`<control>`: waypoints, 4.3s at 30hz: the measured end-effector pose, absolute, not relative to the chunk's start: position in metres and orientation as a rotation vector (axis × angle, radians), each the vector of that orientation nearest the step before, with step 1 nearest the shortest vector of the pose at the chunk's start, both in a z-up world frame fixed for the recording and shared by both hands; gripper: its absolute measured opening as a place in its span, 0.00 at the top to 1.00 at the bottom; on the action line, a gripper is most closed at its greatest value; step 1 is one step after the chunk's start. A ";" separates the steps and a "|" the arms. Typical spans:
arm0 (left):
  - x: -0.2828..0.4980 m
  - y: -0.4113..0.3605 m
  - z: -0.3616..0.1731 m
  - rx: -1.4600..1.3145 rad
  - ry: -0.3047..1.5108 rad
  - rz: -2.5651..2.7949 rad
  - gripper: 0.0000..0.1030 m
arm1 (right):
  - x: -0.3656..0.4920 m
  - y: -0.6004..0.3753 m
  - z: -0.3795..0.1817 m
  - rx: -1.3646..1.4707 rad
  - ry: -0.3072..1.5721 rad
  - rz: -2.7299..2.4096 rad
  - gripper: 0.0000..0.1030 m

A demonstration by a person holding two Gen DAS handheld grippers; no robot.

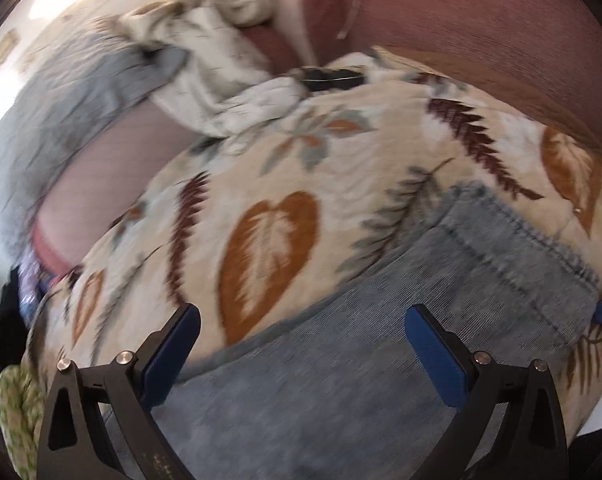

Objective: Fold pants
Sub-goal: 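Move both open grippers down to the hem of the shorts' leg, then close the left gripper on the leg hem while the right gripper closes beside it, then lift the gripped hem with both grippers and fold it toward the waistband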

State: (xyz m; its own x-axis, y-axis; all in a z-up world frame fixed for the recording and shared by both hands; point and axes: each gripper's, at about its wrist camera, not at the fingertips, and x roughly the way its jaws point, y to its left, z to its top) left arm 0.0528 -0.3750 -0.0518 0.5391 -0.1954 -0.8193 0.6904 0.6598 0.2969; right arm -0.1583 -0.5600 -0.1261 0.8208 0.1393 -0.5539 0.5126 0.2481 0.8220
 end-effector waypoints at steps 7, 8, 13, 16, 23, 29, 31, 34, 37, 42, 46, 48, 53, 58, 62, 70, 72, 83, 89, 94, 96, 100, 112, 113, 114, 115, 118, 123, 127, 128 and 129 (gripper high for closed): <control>0.067 -0.419 -0.061 0.661 0.869 -0.722 0.01 | -0.159 -0.567 -0.139 1.403 0.585 -0.214 0.04; 0.068 -0.423 -0.062 0.663 0.872 -0.743 0.01 | -0.158 -0.567 -0.139 1.404 0.588 -0.216 0.05; 0.068 -0.438 -0.068 0.683 0.866 -0.829 0.01 | -0.152 -0.568 -0.139 1.396 0.597 -0.214 0.11; 0.067 -0.445 -0.070 0.695 0.852 -0.869 0.01 | -0.146 -0.568 -0.141 1.399 0.607 -0.202 0.15; 0.070 -0.461 -0.079 0.684 0.861 -0.993 0.01 | -0.143 -0.569 -0.145 1.407 0.606 -0.194 0.20; 0.072 -0.474 -0.086 0.713 0.839 -1.059 0.01 | -0.143 -0.572 -0.147 1.432 0.595 -0.192 0.20; 0.076 -0.477 -0.084 0.675 0.855 -1.101 0.01 | -0.142 -0.572 -0.147 1.434 0.594 -0.194 0.20; 0.076 -0.484 -0.085 0.670 0.873 -1.164 0.01 | -0.141 -0.573 -0.148 1.442 0.590 -0.193 0.20; 0.072 -0.493 -0.093 0.733 0.864 -1.188 0.01 | -0.139 -0.573 -0.149 1.440 0.592 -0.192 0.20; 0.073 -0.499 -0.112 0.744 0.940 -1.240 0.20 | -0.136 -0.573 -0.149 1.435 0.594 -0.190 0.18; 0.076 -0.495 -0.115 0.666 1.008 -1.316 0.42 | -0.135 -0.573 -0.149 1.428 0.598 -0.189 0.18; 0.077 -0.495 -0.114 0.664 1.014 -1.318 0.46 | -0.135 -0.572 -0.149 1.426 0.597 -0.190 0.18; 0.086 -0.495 -0.110 0.636 1.039 -1.291 0.49 | -0.133 -0.571 -0.148 1.408 0.603 -0.192 0.18; 0.094 -0.501 -0.116 0.636 1.082 -1.232 0.49 | -0.133 -0.571 -0.148 1.409 0.603 -0.193 0.18; 0.091 -0.502 -0.121 0.644 1.076 -1.243 0.49 | -0.133 -0.571 -0.149 1.412 0.602 -0.192 0.18; 0.086 -0.503 -0.122 0.635 1.082 -1.275 0.70 | -0.133 -0.571 -0.149 1.410 0.603 -0.191 0.18; 0.089 -0.502 -0.121 0.619 1.087 -1.275 0.75 | -0.132 -0.571 -0.150 1.404 0.605 -0.190 0.18; 0.089 -0.489 -0.118 0.609 1.067 -1.260 0.75 | -0.119 -0.568 -0.165 1.398 0.674 -0.178 0.66; 0.088 -0.488 -0.119 0.610 1.060 -1.255 0.71 | -0.115 -0.564 -0.160 1.351 0.681 -0.191 0.63; 0.083 -0.484 -0.116 0.617 1.017 -1.266 0.82 | -0.108 -0.557 -0.152 1.266 0.691 -0.202 0.80; 0.084 -0.481 -0.113 0.603 1.007 -1.265 0.87 | -0.108 -0.556 -0.148 1.241 0.685 -0.209 0.82; 0.083 -0.474 -0.105 0.585 0.999 -1.275 0.90 | -0.106 -0.545 -0.131 1.143 0.661 -0.200 0.83; 0.090 -0.437 -0.071 0.429 0.952 -1.309 0.91 | -0.093 -0.508 -0.095 0.978 0.609 -0.093 0.83; 0.090 -0.432 -0.067 0.419 0.944 -1.310 0.91 | -0.091 -0.502 -0.090 0.956 0.603 -0.075 0.83; 0.090 -0.426 -0.063 0.410 0.935 -1.309 0.91 | -0.089 -0.496 -0.087 0.941 0.600 -0.064 0.83; 0.091 -0.417 -0.057 0.390 0.925 -1.310 0.91 | -0.086 -0.489 -0.083 0.921 0.596 -0.044 0.83; 0.094 -0.390 -0.043 0.340 0.893 -1.306 0.91 | -0.079 -0.470 -0.076 0.875 0.597 0.008 0.83; 0.105 -0.336 -0.031 0.267 0.879 -1.255 0.91 | -0.068 -0.433 -0.070 0.807 0.620 0.108 0.83; 0.116 -0.292 -0.038 0.220 0.904 -1.195 0.91 | -0.057 -0.397 -0.070 0.734 0.675 0.186 0.83; 0.118 -0.283 -0.043 0.218 0.922 -1.178 0.91 | -0.054 -0.386 -0.072 0.710 0.695 0.203 0.83; 0.120 -0.276 -0.048 0.223 0.939 -1.161 0.91 | -0.051 -0.378 -0.074 0.691 0.717 0.214 0.83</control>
State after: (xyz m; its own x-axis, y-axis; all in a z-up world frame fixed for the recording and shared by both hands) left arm 0.1196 -0.2761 -0.0485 0.0819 -0.6811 -0.7276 0.8538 0.4245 -0.3013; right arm -0.0508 -0.3783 -0.0739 0.7437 0.4055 -0.5315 0.0483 0.7603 0.6477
